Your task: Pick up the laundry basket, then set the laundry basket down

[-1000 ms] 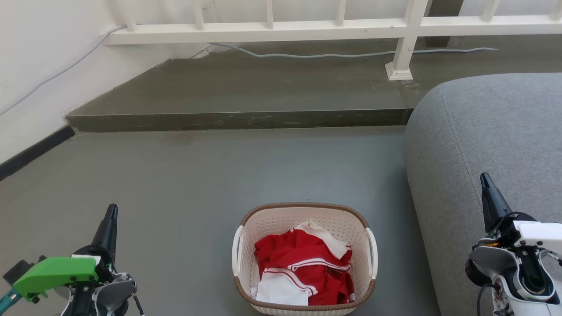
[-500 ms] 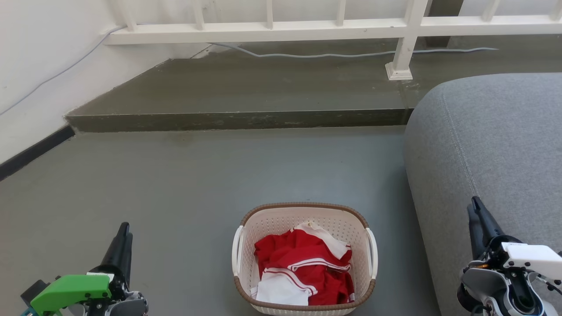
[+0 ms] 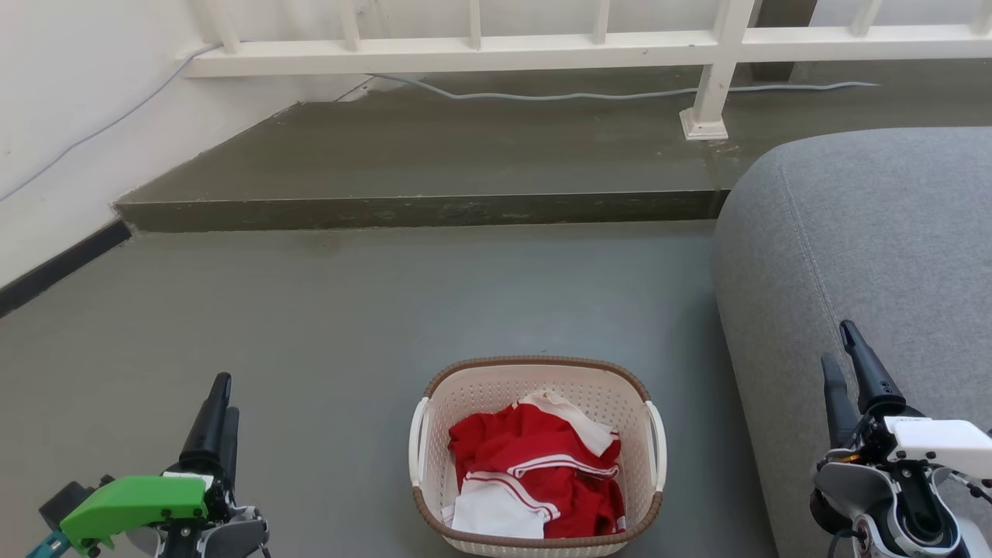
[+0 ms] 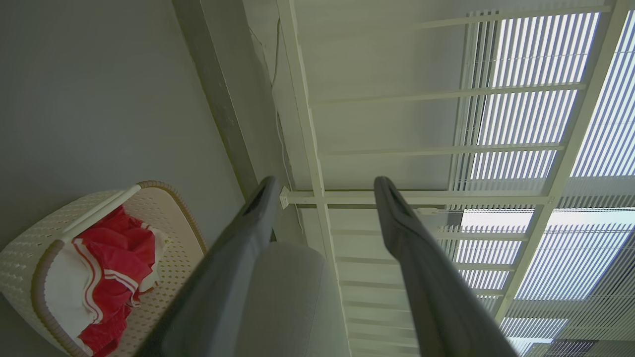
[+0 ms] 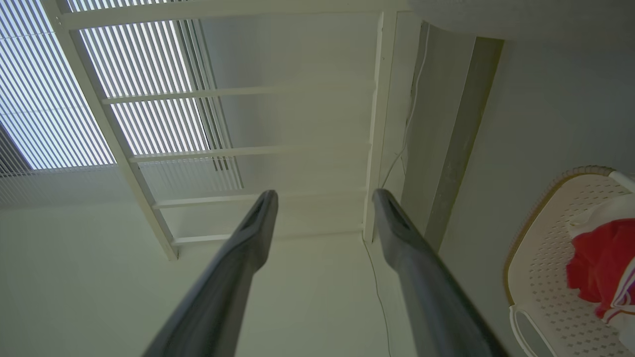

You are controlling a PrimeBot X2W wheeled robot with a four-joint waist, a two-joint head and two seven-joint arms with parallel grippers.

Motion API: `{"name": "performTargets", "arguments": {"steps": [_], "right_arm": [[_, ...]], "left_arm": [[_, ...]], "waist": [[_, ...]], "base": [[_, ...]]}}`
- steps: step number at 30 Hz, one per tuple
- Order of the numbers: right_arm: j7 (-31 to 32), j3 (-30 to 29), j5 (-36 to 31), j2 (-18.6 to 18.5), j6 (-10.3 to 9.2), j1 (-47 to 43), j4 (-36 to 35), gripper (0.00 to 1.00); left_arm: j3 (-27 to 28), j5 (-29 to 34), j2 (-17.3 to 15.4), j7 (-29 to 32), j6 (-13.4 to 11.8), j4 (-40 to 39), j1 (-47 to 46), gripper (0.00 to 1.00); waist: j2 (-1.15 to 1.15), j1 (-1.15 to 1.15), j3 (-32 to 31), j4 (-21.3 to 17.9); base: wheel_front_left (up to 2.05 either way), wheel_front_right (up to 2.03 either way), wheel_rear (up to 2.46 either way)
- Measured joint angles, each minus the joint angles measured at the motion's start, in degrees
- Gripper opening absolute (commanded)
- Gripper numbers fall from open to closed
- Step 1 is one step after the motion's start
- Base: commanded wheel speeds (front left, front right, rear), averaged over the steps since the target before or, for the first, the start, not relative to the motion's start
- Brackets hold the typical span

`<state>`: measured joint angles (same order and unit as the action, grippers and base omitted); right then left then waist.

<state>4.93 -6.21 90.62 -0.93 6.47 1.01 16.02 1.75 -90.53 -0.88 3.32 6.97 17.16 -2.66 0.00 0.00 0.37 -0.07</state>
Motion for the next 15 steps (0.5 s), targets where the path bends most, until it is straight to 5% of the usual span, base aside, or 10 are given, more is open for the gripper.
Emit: {"name": "performTargets", "arguments": {"steps": [15], "right_arm": [[-3.66, 4.65, -7.13, -3.19, 0.01, 0.11, -3.48, 1.0]], "left_arm": [[-3.43, 10.29, -0.79, -2.98, 0.0, -1.49, -0.43, 1.0]], "waist": [[0.0, 0.0, 0.42, 0.01]], "base": [[0.0, 0.0, 0.0]]}}
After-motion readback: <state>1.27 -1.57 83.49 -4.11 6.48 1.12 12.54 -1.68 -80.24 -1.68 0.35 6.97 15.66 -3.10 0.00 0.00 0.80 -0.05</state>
